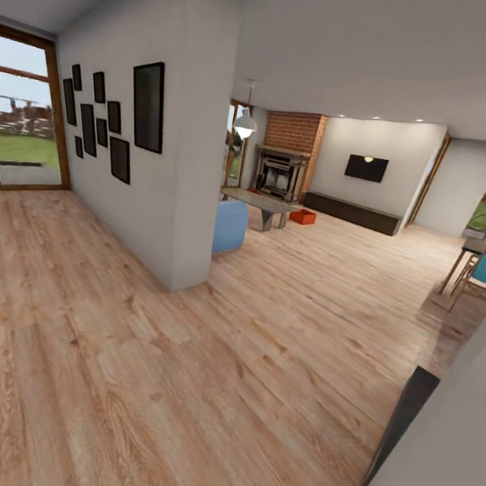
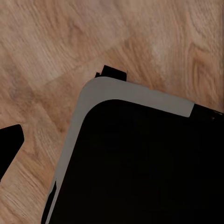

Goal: Move the two storage containers from the living room to the garage. In the garage, place one container on the floor and stack the other container on top of it (either order is fine).

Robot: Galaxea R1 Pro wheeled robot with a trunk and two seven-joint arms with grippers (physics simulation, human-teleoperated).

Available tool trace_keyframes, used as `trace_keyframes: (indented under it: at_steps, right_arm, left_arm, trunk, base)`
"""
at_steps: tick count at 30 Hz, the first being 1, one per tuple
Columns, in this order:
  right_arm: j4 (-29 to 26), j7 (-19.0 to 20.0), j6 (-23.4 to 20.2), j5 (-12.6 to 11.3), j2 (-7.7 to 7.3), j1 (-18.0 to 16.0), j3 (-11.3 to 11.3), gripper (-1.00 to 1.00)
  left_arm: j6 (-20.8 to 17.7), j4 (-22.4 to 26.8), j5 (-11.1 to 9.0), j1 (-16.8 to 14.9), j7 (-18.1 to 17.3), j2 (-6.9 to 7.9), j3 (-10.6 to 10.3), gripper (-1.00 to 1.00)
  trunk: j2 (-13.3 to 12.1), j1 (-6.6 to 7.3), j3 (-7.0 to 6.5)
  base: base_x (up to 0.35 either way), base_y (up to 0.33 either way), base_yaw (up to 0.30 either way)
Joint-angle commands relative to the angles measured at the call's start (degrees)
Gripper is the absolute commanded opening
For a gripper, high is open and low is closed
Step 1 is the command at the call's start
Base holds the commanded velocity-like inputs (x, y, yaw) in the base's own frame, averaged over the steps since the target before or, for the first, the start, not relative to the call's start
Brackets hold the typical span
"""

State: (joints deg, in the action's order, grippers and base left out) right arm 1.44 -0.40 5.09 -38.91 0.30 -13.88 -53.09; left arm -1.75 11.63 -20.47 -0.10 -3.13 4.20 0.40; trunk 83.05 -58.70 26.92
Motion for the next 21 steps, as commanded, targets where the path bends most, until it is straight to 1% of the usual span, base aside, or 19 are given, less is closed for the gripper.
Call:
trace_keyframes:
  at_steps: [1,21]
  right_arm:
    - [0.11,-0.04,0.23,-0.35,0.04,-0.03,-0.43,1.00]
    - [0.10,-0.04,0.73,-0.37,-0.03,-0.03,-0.35,1.00]
  left_arm:
    - [-0.18,0.05,-0.36,-0.01,-0.21,0.01,0.04,1.00]
    - [-0.27,-0.02,-0.36,-0.02,-0.21,0.01,0.04,1.00]
  trunk:
    - [0.03,-0.03,0.06]
    - [0.03,-0.03,0.06]
  base:
    - [0.333,0.000,0.000]
    - [0.333,0.000,0.000]
